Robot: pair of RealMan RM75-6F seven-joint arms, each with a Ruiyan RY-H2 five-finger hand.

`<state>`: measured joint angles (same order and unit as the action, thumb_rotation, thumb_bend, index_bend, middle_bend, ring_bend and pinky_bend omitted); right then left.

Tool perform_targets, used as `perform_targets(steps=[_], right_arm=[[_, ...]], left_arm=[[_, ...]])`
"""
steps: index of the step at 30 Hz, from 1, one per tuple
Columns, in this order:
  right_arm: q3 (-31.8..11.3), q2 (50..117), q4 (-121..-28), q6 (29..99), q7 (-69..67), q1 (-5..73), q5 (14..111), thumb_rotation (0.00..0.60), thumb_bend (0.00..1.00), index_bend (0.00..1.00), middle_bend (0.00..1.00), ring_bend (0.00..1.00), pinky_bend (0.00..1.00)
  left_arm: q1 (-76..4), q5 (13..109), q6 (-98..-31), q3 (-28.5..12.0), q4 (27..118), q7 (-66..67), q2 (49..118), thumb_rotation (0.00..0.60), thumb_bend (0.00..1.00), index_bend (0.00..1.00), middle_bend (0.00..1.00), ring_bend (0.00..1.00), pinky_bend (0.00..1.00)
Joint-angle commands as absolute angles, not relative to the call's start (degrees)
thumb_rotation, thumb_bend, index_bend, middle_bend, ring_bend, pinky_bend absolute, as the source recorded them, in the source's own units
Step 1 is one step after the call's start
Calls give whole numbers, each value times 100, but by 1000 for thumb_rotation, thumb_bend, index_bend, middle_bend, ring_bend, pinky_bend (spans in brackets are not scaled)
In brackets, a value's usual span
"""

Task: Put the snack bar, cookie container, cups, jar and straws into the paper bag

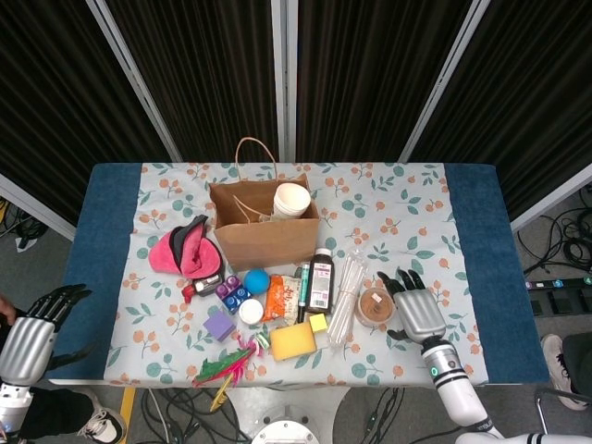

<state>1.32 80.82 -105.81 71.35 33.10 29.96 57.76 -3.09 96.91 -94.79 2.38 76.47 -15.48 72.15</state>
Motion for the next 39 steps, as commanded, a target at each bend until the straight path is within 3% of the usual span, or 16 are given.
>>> perform_targets(steps=[1,17,28,39], right_arm=[[68,8149,-10495,7089,3366,3010,5744,600,0,66,216,48,0],[-123,8549,-10245,6779,3722,3144,5396,600,0,91,226,56,0],[-60,8725,-10082,6864,4003,3112,5405,600,0,160,323,191,0],[-103,8782,-9979,7035,3905,3009,5725,600,57,398,426,287,11]], left_arm=[[-323,9645,-9452,206,7621,-1604,7249,600,99,254,281,195,253],[-376,9674,-9472,179,7548,-1668,7281,600,99,261,281,195,253],[-350,9691,-9494,218,7541,-1691,7272,600,99,263,281,195,253],[-361,9676,-9470,217,7571,-1703,7268,600,99,263,280,195,253]])
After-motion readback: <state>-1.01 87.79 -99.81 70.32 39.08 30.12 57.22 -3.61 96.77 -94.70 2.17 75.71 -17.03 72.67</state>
